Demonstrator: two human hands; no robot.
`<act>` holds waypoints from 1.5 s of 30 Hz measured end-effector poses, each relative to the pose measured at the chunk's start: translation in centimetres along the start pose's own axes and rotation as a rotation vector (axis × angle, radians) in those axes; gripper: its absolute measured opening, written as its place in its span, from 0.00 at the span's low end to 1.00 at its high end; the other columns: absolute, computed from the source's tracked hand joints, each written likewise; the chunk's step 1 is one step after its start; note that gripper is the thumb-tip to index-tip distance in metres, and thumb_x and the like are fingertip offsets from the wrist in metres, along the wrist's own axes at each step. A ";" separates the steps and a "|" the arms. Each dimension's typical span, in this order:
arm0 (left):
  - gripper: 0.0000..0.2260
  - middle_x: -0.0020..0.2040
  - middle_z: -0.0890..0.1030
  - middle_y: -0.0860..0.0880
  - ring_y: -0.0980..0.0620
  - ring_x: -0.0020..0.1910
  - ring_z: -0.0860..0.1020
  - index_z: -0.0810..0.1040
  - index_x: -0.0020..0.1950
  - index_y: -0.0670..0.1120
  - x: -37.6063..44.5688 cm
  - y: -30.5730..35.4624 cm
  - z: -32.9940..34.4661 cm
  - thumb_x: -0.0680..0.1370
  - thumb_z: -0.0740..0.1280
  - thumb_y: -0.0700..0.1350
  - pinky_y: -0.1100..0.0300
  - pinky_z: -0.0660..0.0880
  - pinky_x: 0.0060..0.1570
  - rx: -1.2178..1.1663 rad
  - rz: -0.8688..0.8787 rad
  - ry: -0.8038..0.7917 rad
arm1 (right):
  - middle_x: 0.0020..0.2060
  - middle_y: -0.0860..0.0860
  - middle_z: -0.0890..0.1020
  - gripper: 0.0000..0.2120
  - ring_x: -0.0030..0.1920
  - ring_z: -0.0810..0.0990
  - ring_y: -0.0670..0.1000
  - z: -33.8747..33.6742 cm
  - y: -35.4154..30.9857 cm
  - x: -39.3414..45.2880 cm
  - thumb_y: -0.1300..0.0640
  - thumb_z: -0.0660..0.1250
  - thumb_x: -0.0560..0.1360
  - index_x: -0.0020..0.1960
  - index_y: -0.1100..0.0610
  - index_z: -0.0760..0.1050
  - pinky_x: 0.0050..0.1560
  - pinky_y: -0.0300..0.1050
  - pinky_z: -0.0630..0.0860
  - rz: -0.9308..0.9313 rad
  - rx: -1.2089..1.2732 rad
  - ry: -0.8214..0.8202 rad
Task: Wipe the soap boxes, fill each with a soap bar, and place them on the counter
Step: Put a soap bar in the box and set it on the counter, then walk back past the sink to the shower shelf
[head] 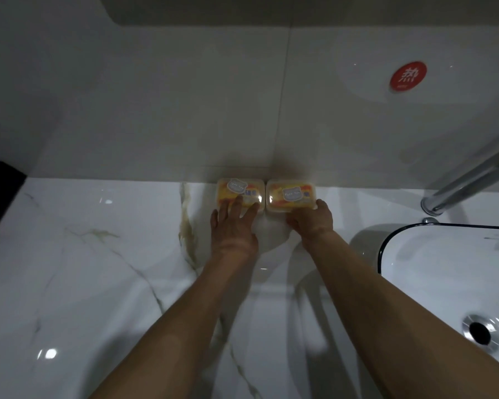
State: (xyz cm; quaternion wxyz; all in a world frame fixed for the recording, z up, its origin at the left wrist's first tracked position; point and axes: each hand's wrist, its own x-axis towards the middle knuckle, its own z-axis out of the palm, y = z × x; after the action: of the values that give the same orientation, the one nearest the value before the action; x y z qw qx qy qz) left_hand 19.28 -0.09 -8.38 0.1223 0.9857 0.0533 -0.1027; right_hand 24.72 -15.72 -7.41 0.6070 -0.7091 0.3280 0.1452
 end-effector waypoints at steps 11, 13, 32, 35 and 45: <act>0.33 0.80 0.53 0.50 0.46 0.80 0.46 0.59 0.77 0.60 0.3 0.3 -1.7 0.74 0.67 0.53 0.42 0.43 0.76 0.016 -0.030 -0.082 | 0.49 0.56 0.80 0.20 0.49 0.83 0.60 -0.8 -0.8 -2.7 0.58 0.68 0.73 0.63 0.50 0.67 0.53 0.55 0.82 -0.128 -0.250 0.064; 0.31 0.80 0.54 0.51 0.46 0.80 0.47 0.60 0.77 0.60 -0.1 0.5 -2.5 0.75 0.66 0.54 0.43 0.44 0.76 0.009 -0.017 -0.046 | 0.49 0.52 0.80 0.26 0.49 0.82 0.56 -1.6 -0.8 -3.8 0.58 0.69 0.75 0.70 0.49 0.66 0.50 0.45 0.77 -0.250 -0.346 0.064; 0.26 0.77 0.64 0.45 0.42 0.78 0.54 0.65 0.76 0.53 -11.2 8.5 -15.7 0.78 0.63 0.56 0.42 0.52 0.75 -0.135 0.239 0.423 | 0.73 0.57 0.69 0.29 0.72 0.66 0.58 -12.4 -5.3 -22.3 0.50 0.68 0.78 0.77 0.52 0.64 0.67 0.51 0.68 -0.711 -0.706 0.327; 0.26 0.78 0.63 0.46 0.43 0.79 0.53 0.65 0.77 0.53 -13.5 10.6 -16.8 0.78 0.63 0.56 0.42 0.51 0.75 -0.179 0.300 0.443 | 0.74 0.57 0.69 0.29 0.73 0.65 0.58 -14.7 -4.7 -25.2 0.48 0.67 0.79 0.77 0.52 0.64 0.70 0.53 0.65 -0.712 -0.681 0.428; 0.26 0.79 0.60 0.49 0.46 0.80 0.48 0.63 0.77 0.56 -21.5 19.0 -16.8 0.80 0.61 0.58 0.42 0.48 0.76 -0.283 0.492 0.411 | 0.75 0.54 0.67 0.29 0.77 0.60 0.53 -23.5 -0.7 -32.6 0.45 0.65 0.79 0.77 0.51 0.64 0.74 0.52 0.62 -0.661 -0.496 0.641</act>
State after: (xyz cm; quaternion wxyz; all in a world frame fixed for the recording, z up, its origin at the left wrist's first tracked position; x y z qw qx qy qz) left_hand 3.96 -15.90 16.54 0.2653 0.9425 -0.1485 0.1389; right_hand -3.57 -28.76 17.98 0.3034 -0.9062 0.2117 -0.2050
